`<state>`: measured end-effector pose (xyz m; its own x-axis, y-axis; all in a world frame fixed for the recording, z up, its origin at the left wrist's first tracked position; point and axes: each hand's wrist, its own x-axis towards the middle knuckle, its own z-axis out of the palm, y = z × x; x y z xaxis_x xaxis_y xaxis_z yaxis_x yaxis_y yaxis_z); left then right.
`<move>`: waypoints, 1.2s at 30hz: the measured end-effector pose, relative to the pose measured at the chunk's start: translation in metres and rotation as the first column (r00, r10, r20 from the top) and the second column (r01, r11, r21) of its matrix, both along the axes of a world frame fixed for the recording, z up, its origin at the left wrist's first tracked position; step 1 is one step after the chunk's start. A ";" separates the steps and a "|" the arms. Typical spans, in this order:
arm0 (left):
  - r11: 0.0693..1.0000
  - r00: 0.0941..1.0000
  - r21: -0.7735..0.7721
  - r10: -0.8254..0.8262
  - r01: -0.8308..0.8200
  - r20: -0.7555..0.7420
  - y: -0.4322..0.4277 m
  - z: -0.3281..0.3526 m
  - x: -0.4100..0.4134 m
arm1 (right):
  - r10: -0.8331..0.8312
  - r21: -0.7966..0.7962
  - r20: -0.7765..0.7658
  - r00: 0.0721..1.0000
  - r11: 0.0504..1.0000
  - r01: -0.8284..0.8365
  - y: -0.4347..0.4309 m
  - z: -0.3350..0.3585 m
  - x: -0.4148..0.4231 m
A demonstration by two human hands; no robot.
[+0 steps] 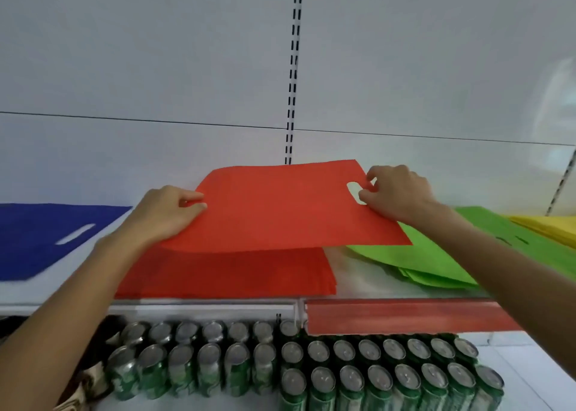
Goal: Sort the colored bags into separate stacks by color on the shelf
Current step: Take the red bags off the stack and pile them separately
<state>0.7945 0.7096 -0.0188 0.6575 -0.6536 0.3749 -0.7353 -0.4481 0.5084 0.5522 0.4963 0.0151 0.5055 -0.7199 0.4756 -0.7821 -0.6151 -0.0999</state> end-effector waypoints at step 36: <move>0.924 0.910 0.176 -0.369 0.339 0.190 -0.068 -0.022 -0.114 | -0.111 0.016 0.106 0.988 0.994 0.109 -0.002 -0.044 -0.088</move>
